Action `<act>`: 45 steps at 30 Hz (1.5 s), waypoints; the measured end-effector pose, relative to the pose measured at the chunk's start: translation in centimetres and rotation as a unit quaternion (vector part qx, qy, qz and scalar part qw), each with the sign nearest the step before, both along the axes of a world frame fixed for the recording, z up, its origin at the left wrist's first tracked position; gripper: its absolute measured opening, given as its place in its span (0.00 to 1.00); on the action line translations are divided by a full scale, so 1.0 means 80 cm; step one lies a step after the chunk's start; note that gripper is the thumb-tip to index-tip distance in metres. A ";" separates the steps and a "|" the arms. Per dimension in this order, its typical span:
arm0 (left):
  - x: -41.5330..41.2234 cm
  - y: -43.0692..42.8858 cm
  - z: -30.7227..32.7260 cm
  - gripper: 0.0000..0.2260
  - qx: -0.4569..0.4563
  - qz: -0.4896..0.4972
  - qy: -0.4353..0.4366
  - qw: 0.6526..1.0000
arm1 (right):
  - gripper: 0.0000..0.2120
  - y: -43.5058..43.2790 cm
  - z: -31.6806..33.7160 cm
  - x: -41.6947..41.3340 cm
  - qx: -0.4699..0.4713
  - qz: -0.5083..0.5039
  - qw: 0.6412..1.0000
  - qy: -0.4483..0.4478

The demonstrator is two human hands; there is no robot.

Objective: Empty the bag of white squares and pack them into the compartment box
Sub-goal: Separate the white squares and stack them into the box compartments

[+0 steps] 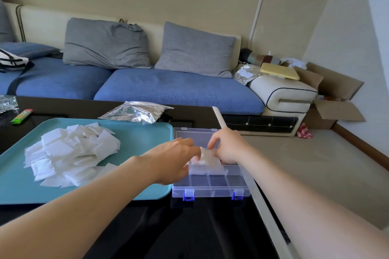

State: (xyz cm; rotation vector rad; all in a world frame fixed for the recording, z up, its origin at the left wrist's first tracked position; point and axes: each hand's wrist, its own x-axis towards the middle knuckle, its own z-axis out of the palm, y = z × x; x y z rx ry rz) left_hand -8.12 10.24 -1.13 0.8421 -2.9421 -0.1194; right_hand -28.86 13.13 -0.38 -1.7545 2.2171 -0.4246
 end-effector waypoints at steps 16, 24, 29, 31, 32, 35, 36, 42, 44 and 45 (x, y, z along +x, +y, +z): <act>0.055 -0.043 0.026 0.09 0.021 0.210 -0.088 0.974 | 0.06 0.002 0.027 0.037 -0.051 -0.020 0.989 0.136; 0.112 -0.065 0.023 0.25 0.137 0.263 -0.176 0.939 | 0.08 -0.015 0.025 0.109 -0.097 0.092 0.985 0.107; 0.118 -0.072 0.018 0.29 0.148 0.266 -0.167 0.938 | 0.05 -0.039 0.001 0.147 -0.025 0.177 0.979 0.099; 0.117 -0.071 0.020 0.28 0.152 0.260 -0.172 0.938 | 0.09 -0.046 -0.006 0.160 0.005 0.200 0.976 0.089; 0.117 -0.071 0.021 0.28 0.157 0.256 -0.176 0.937 | 0.14 -0.049 -0.008 0.165 0.018 0.211 0.974 0.086; 0.117 -0.073 0.022 0.27 0.175 0.244 -0.175 0.938 | 0.26 -0.047 -0.008 0.178 0.046 0.244 0.967 0.063; 0.119 -0.074 0.022 0.27 0.181 0.241 -0.174 0.937 | 0.28 -0.047 -0.008 0.182 0.056 0.253 0.965 0.051; 0.128 -0.081 0.018 0.27 0.186 0.237 -0.177 0.937 | 0.28 -0.056 -0.004 0.199 0.114 0.244 0.960 0.072; 0.131 -0.087 0.013 0.26 0.194 0.245 -0.178 0.933 | 0.28 -0.061 -0.006 0.201 0.137 0.228 0.961 0.072; 0.132 -0.090 0.010 0.25 0.201 0.248 -0.174 0.932 | 0.27 -0.063 -0.007 0.202 0.148 0.221 0.961 0.072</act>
